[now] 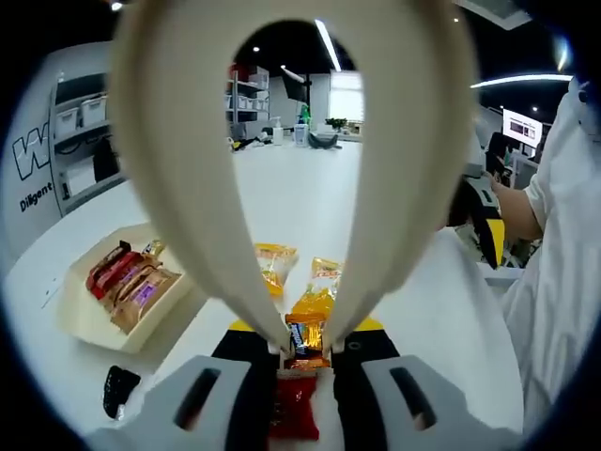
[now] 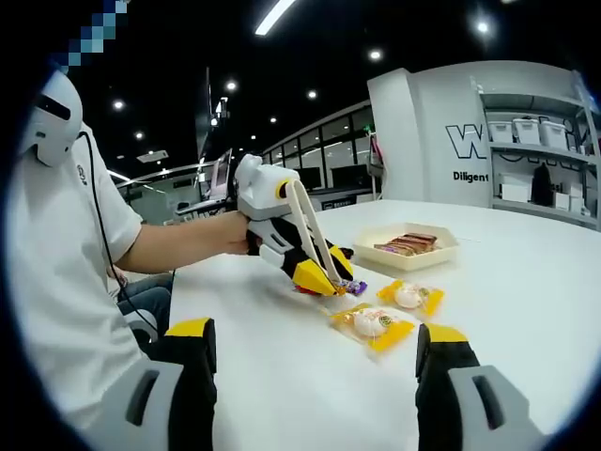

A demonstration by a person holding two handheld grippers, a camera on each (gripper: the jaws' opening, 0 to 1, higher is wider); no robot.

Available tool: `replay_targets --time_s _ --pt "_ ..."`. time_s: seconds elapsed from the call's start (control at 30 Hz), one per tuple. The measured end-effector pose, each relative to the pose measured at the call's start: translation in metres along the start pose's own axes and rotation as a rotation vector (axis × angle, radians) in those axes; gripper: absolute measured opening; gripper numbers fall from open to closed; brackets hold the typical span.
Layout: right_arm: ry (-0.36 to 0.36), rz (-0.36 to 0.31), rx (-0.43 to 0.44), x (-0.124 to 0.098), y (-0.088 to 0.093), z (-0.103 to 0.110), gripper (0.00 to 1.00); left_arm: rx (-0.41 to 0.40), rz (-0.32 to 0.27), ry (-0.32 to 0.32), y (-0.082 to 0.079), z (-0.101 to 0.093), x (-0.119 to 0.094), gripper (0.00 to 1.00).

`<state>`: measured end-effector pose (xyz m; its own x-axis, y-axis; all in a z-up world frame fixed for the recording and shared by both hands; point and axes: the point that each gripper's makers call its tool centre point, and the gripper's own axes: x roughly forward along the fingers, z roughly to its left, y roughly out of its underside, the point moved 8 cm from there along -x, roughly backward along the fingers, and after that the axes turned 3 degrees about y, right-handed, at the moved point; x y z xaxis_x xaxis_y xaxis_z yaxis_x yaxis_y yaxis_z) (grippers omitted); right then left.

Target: Place the target food into the container with the food tongs after gripping and lifting it, then release it inside without dropping or visibly crushing the food.

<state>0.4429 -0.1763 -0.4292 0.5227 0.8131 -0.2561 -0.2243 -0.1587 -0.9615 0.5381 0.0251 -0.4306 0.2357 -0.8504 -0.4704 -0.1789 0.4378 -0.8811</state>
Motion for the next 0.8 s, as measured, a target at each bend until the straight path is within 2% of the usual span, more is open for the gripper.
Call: replay_targets --time_s 0.43,0.8 --pt "-0.006 0.001 -0.005 0.002 -0.002 0.001 0.88 0.042 0.010 0.013 -0.019 0.021 -0.034 0.19" --pt "-0.004 0.004 -0.008 0.002 -0.002 0.000 0.88 0.088 0.026 -0.004 -0.034 0.057 -0.052 0.19"
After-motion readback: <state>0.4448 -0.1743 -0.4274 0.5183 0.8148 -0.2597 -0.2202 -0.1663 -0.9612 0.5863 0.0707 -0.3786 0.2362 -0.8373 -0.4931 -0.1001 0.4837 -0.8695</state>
